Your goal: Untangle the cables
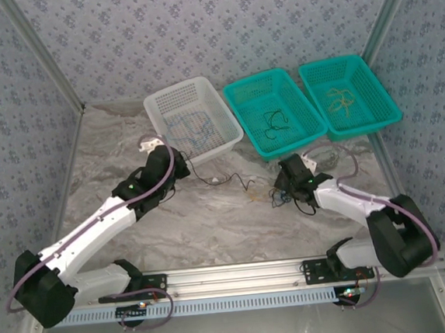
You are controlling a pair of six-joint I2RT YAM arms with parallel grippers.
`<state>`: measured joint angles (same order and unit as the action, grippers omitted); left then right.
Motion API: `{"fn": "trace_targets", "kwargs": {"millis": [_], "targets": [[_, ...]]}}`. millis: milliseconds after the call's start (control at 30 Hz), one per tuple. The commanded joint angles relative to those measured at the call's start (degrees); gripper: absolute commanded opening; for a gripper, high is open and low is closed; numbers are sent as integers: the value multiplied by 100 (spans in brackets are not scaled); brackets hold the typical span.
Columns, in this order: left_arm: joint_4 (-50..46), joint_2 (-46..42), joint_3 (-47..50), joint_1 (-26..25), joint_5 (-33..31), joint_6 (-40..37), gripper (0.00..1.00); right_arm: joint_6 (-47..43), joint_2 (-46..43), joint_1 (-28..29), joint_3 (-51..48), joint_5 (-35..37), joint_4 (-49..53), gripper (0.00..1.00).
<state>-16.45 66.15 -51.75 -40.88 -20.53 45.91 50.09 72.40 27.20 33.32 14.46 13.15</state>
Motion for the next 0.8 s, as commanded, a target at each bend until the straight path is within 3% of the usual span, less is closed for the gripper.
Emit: {"fn": "trace_targets", "kwargs": {"millis": [0,100,167,400,533,667,767], "targets": [[481,198,-430,6,1238,-860,0,-558,-533,154,39,-97,-130,82],[408,318,-662,10,1533,-1103,0,-1068,-894,264,107,-204,-199,96],[443,335,-730,8,1666,-1231,0,-1544,-1028,326,65,-463,-434,99],[348,370,-1016,20,2101,-1428,0,-1849,-669,391,264,-1282,-658,99],[405,380,-1013,33,2103,-1403,0,-1370,-128,720,447,-906,-691,91],[406,407,-1007,72,2105,-1350,0,-863,497,1288,1048,304,255,76],[412,399,-1004,98,2097,-1346,0,-799,726,1657,1264,882,588,71]]}}
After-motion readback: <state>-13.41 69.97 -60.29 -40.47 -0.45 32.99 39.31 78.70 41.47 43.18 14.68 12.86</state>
